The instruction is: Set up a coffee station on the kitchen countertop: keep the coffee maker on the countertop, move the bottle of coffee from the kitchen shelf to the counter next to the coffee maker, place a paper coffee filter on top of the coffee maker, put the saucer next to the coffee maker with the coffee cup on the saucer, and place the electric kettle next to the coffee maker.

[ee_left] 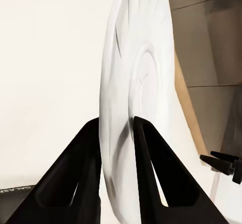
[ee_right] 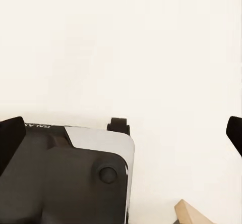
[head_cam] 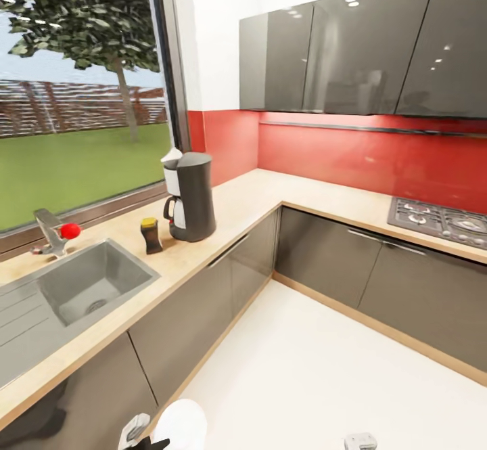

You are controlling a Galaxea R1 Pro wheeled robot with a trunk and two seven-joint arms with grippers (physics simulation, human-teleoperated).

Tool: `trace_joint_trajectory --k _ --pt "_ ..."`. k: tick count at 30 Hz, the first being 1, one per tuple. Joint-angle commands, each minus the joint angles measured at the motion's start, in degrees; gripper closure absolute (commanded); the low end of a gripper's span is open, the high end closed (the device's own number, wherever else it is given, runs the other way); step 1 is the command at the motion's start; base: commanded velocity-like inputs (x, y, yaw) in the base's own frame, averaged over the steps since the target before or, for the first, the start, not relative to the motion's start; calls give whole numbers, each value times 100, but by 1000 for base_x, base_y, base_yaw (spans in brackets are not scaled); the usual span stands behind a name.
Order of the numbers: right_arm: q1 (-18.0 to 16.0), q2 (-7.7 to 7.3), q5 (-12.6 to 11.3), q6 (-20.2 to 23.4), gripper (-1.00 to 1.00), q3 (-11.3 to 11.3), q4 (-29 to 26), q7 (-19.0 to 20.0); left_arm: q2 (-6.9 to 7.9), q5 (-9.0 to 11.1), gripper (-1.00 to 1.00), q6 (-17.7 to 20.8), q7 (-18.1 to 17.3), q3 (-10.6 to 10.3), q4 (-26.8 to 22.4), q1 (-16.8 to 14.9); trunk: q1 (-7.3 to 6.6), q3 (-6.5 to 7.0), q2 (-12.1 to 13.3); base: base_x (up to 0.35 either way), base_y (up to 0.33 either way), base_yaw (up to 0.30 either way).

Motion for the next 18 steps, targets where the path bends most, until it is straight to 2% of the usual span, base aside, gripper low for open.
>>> trace_joint_trajectory --k 1,9,18 --pt "-2 -1 60 34 -100 -49 -13 26 4 53 100 49 -3 -23 -3 -5 6 -13 -12 262 -231 0" --pt "7 16 85 12 -100 -44 -11 24 4 51 100 48 -3 -23 2 -5 6 -13 -12 262 -230 0" --pt "16 11 94 -306 -100 -40 -11 24 -2 46 100 46 -3 -23 0 -4 6 -13 -12 262 -230 0"
